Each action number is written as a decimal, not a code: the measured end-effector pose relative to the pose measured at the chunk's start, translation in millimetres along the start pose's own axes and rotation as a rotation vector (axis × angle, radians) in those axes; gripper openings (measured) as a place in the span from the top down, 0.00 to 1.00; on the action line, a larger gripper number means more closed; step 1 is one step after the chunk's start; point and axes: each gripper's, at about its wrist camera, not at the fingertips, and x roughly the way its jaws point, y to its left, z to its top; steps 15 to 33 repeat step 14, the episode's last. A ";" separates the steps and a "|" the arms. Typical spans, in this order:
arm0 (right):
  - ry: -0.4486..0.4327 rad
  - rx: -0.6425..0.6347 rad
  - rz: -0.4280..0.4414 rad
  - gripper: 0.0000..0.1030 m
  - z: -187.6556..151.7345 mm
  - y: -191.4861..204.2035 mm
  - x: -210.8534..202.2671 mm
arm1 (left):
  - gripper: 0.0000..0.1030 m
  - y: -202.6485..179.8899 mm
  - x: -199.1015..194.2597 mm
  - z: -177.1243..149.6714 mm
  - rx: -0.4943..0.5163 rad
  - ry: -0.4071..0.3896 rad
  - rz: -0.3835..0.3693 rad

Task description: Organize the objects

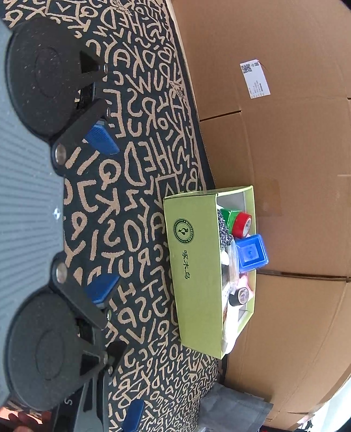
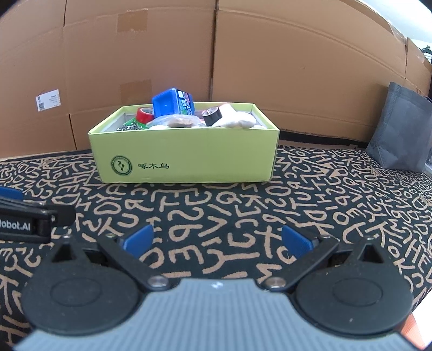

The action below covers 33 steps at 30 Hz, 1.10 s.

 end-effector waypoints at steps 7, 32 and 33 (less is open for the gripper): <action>0.017 0.003 0.009 0.00 -2.2 1.3 6.5 | 0.05 -0.2 2.3 -1.4 -0.005 0.010 -0.025; 0.027 0.011 0.014 0.00 -3.9 4.5 7.1 | 0.05 -0.3 0.1 -1.8 -0.015 0.016 -0.042; 0.027 0.011 0.014 0.00 -3.9 4.5 7.1 | 0.05 -0.3 0.1 -1.8 -0.015 0.016 -0.042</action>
